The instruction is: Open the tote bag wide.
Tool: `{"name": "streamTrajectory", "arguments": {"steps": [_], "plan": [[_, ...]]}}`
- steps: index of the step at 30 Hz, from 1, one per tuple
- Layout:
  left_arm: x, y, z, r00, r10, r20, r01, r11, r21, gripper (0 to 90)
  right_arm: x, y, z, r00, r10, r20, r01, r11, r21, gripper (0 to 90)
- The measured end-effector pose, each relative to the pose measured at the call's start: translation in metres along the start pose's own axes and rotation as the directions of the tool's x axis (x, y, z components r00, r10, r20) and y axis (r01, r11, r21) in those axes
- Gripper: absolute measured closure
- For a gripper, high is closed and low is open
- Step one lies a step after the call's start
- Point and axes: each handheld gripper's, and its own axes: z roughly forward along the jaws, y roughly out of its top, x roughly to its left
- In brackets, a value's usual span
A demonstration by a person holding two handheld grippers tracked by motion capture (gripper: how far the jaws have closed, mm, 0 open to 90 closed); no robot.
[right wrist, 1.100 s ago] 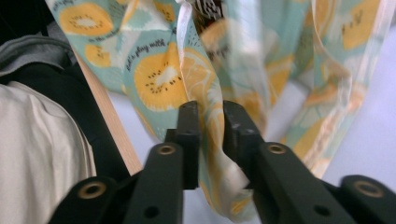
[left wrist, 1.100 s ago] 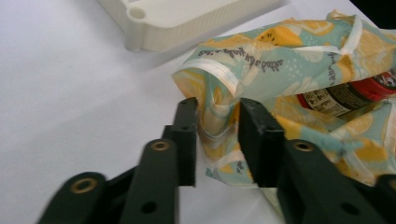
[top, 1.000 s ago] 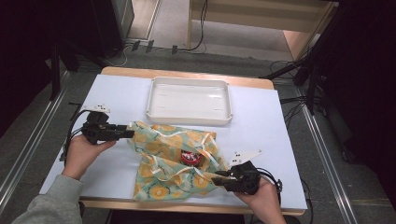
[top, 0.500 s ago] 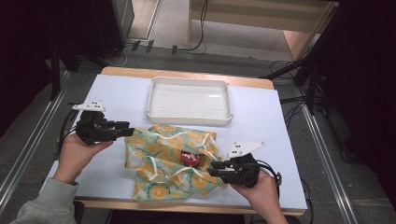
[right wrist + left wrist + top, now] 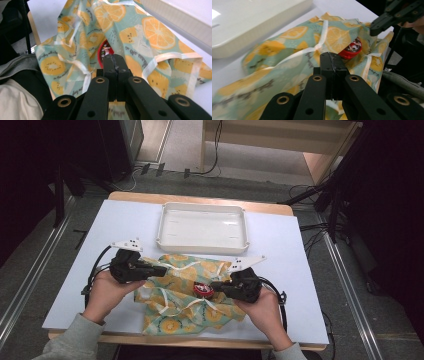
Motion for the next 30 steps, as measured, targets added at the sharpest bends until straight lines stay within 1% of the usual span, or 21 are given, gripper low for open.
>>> {"name": "streamTrajectory", "arguments": {"steps": [4,6,10,12,13,17,18,20,22,24,26,30], "plan": [[-0.004,-0.002,0.012,0.9999,0.005,0.016,-0.006,0.9999,0.014,90.0,-0.007,0.002,0.007,0.9999,0.016,0.006,-0.016,1.0,0.003,90.0],[-0.006,-0.005,0.018,0.9998,0.012,0.014,-0.013,0.9996,0.025,90.0,-0.011,0.003,0.009,0.9997,0.02,0.013,-0.019,1.0,-0.002,90.0],[-0.009,-0.012,0.031,0.9998,0.009,0.016,-0.01,0.9988,0.049,90.0,-0.018,0.004,0.01,0.9988,0.034,0.035,-0.034,0.999,-0.004,90.0],[-0.009,-0.015,0.036,0.9997,0.009,0.024,-0.01,0.9986,0.053,90.0,-0.022,0.004,0.011,0.9982,0.035,0.049,-0.035,0.999,-0.006,90.0],[-0.009,-0.016,0.039,0.9997,0.007,0.021,-0.008,0.9983,0.057,90.0,-0.023,0.004,0.011,0.9977,0.041,0.053,-0.041,0.999,-0.006,90.0],[-0.01,-0.019,0.046,0.9998,0.01,0.019,-0.012,0.9977,0.066,90.0,-0.03,0.006,0.014,0.9962,0.05,0.071,-0.049,0.999,-0.011,90.0],[-0.01,-0.02,0.048,0.9997,0.012,0.019,-0.014,0.997,0.077,90.0,-0.033,0.007,0.015,0.996,0.05,0.074,-0.05,0.999,-0.01,90.0],[-0.011,-0.022,0.053,0.9997,0.016,0.019,-0.017,0.9964,0.083,90.0,-0.036,0.008,0.017,0.9946,0.064,0.082,-0.064,0.998,-0.009,90.0],[-0.012,-0.023,0.057,0.9995,0.017,0.028,-0.02,0.9957,0.09,90.0,-0.039,0.008,0.02,0.9938,0.069,0.088,-0.068,0.998,-0.004,90.0],[-0.014,-0.025,0.062,0.9993,0.026,0.027,-0.028,0.9937,0.108,90.0,-0.043,0.008,0.023,0.9934,0.07,0.091,-0.07,0.998,-0.002,90.0],[-0.014,-0.027,0.066,0.9991,0.022,0.037,-0.027,0.9928,0.117,90.0,-0.047,0.008,0.026,0.9915,0.084,0.099,-0.085,0.996,0.0,90.0],[-0.016,-0.03,0.071,0.9984,0.013,0.055,-0.02,0.9917,0.127,90.0,-0.055,0.006,0.031,0.9893,0.095,0.111,-0.096,0.995,0.006,90.0]]}}
